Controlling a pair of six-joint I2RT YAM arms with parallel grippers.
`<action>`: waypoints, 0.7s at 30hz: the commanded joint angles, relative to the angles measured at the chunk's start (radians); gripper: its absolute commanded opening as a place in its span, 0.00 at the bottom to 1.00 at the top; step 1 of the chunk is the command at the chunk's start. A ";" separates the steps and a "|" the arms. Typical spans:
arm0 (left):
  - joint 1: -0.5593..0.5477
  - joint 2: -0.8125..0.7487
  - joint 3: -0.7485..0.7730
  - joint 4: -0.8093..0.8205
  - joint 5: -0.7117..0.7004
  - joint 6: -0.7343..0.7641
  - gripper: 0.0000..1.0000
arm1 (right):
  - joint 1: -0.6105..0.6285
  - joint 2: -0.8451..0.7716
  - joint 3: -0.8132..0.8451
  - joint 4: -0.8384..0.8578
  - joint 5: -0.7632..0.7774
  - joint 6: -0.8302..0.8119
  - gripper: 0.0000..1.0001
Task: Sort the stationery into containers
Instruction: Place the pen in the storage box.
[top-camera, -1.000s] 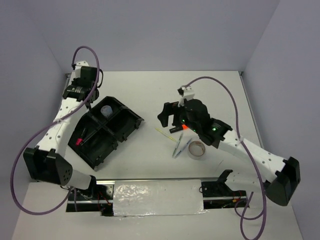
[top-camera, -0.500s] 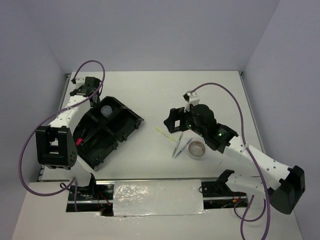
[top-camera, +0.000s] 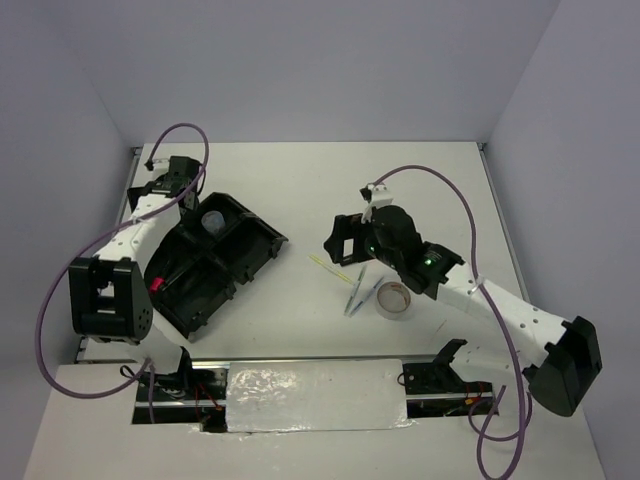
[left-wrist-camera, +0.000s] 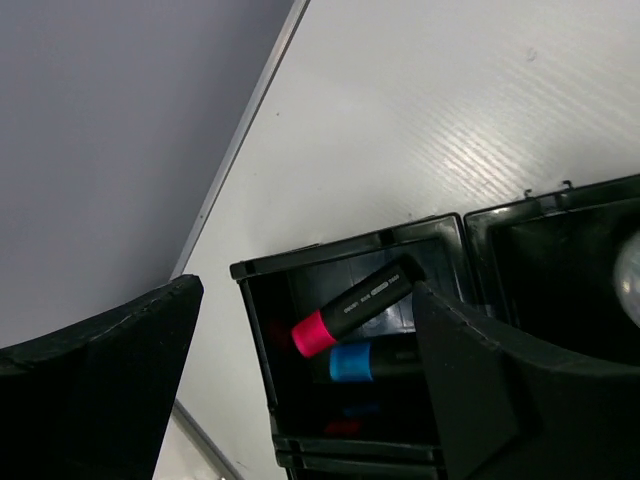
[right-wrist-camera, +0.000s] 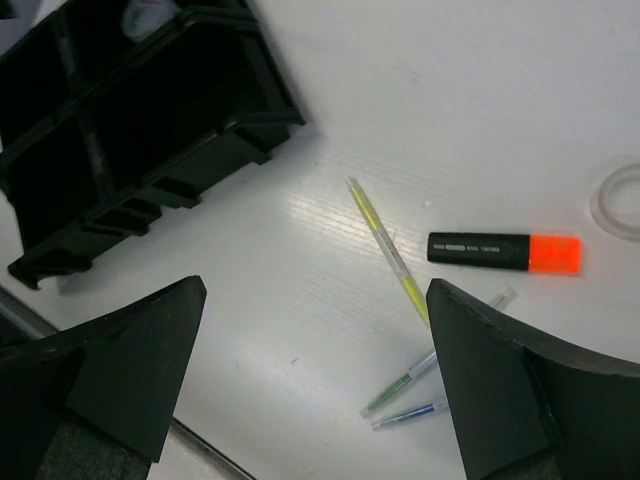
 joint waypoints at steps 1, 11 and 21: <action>-0.005 -0.135 0.001 0.011 0.042 -0.007 0.99 | -0.011 0.069 0.088 -0.080 0.152 0.105 1.00; -0.144 -0.409 -0.099 0.069 0.124 0.024 0.99 | -0.045 0.382 0.312 -0.394 0.482 0.470 0.80; -0.149 -0.472 -0.142 0.105 0.290 0.035 0.99 | -0.083 0.686 0.458 -0.580 0.528 0.737 0.72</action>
